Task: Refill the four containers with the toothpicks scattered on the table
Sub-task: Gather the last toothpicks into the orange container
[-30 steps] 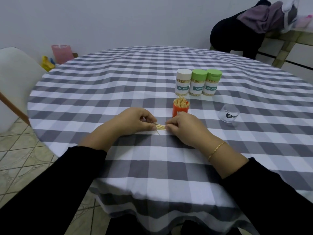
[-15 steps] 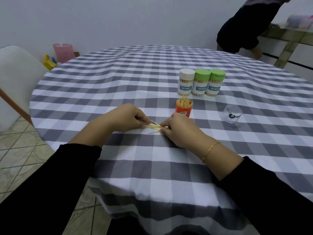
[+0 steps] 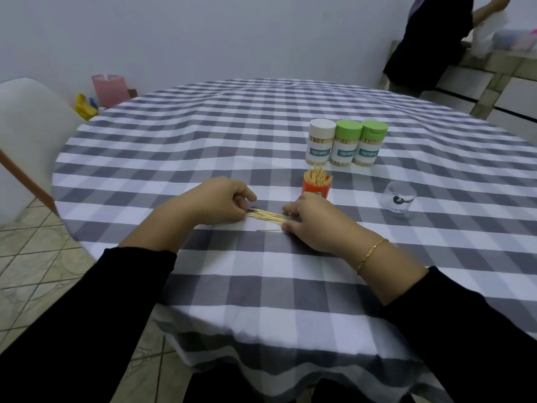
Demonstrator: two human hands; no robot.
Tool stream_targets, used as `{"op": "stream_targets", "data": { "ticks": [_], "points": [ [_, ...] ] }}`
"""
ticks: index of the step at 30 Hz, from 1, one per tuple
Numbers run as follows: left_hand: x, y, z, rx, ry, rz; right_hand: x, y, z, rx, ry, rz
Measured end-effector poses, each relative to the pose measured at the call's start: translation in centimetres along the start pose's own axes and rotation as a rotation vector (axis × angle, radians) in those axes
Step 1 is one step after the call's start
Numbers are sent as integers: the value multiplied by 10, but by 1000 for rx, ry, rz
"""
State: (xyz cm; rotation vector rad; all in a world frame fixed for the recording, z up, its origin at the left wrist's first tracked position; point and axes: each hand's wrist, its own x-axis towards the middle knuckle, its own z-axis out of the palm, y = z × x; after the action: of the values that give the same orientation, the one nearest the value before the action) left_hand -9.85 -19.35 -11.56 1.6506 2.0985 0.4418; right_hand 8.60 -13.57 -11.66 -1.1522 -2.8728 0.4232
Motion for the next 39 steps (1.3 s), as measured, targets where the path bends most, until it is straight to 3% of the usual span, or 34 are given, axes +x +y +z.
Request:
{"op": "stream_targets", "data": {
  "ticks": [6, 9, 13, 18, 31, 35, 39],
  "points": [
    [1, 13, 6, -69, 37, 43, 9, -16, 4, -19, 23, -26],
    [-2, 8, 1, -81, -22, 35, 8, -12, -1, 46, -1, -7],
    [-5, 6, 4, 7, -111, 3, 9, -4, -8, 74, -94, -45],
    [0, 5, 6, 71, -70, 75, 15, -7, -7, -39, -194, -64],
    [4, 0, 12, -66, 78, 48, 30, -18, 8, -281, -17, -132],
    [1, -2, 8, 15, -2, 56, 24, -20, 14, -355, 90, -217],
    [1, 2, 5, 133, 15, 60, 17, -25, 17, -377, 155, -255]
  ]
}}
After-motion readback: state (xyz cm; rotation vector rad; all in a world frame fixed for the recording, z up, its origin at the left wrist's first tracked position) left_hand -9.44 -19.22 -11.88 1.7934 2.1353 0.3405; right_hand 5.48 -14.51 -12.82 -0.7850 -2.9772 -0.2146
